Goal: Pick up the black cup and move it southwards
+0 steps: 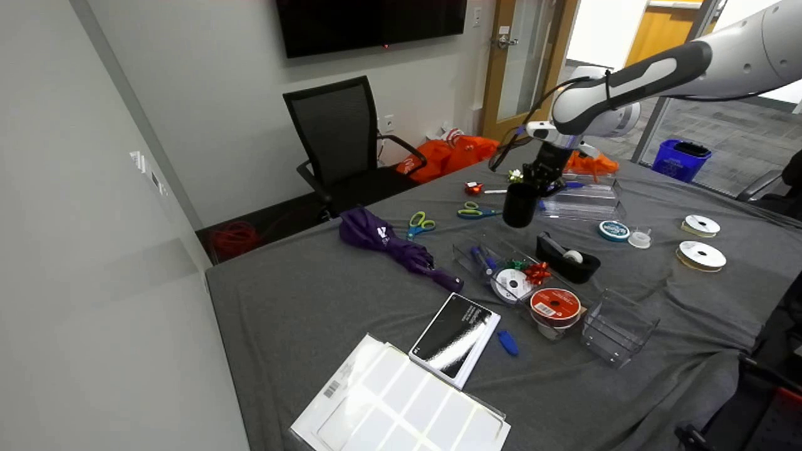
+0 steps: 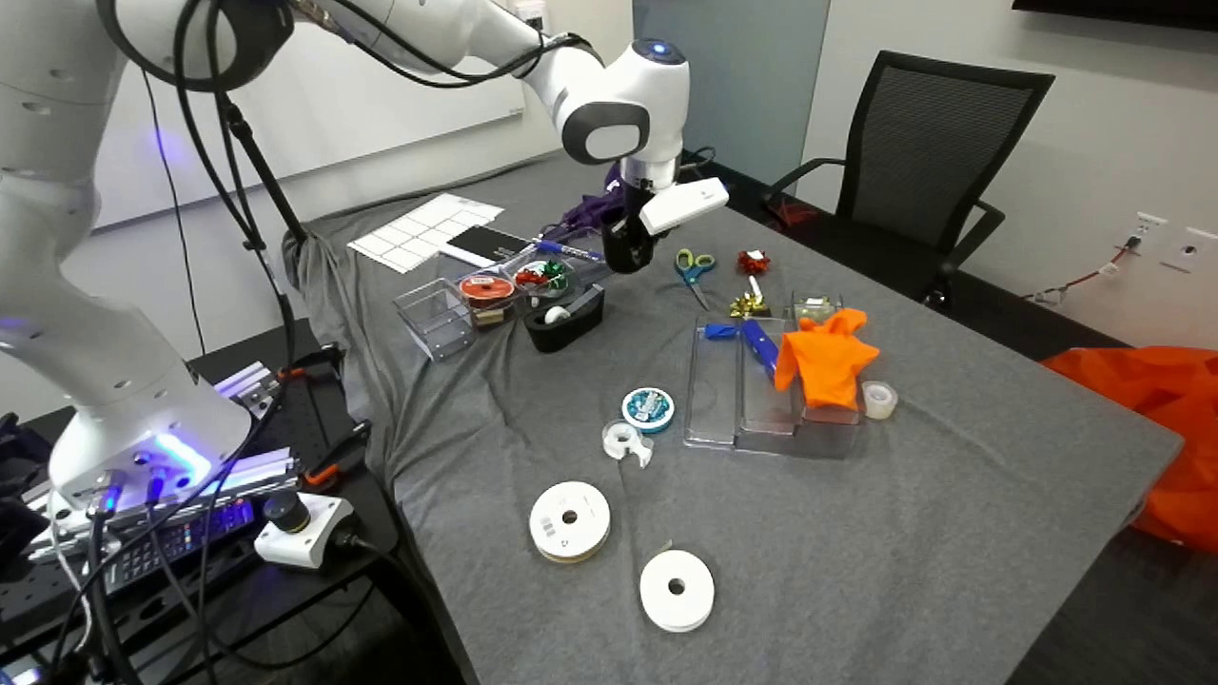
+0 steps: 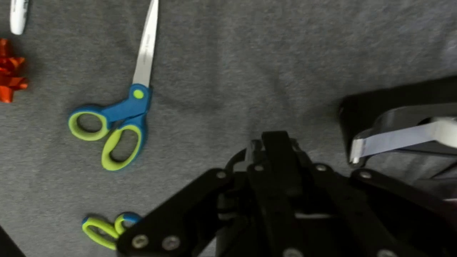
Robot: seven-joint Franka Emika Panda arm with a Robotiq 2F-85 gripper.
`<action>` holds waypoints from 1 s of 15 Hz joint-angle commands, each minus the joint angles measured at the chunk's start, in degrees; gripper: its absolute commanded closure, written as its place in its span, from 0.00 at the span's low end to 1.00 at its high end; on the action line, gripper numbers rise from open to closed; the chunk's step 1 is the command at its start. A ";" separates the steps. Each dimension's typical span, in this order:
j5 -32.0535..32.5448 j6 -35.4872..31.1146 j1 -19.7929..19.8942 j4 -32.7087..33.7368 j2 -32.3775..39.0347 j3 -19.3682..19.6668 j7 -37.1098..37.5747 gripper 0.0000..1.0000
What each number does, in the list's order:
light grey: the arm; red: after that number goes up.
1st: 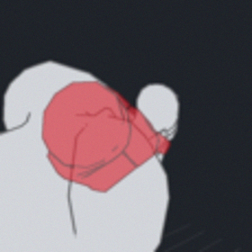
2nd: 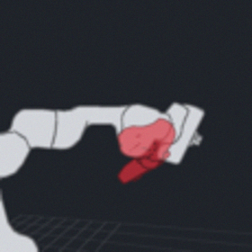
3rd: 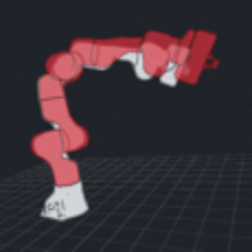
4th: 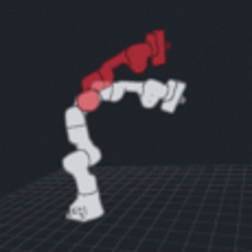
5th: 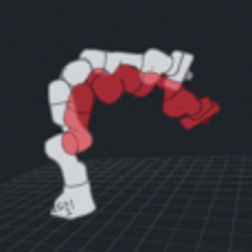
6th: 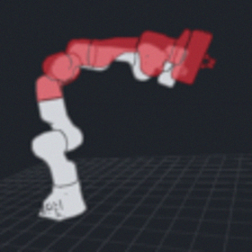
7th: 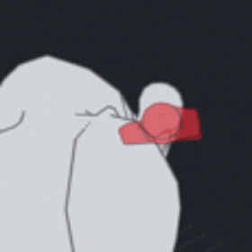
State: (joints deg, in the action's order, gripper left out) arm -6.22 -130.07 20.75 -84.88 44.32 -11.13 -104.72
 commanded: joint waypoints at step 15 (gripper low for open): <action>-2.67 -6.00 1.21 -28.15 -17.58 7.95 -16.16 0.95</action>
State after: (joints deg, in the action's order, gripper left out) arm -9.59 -131.96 22.39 -104.91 31.67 -4.84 -116.23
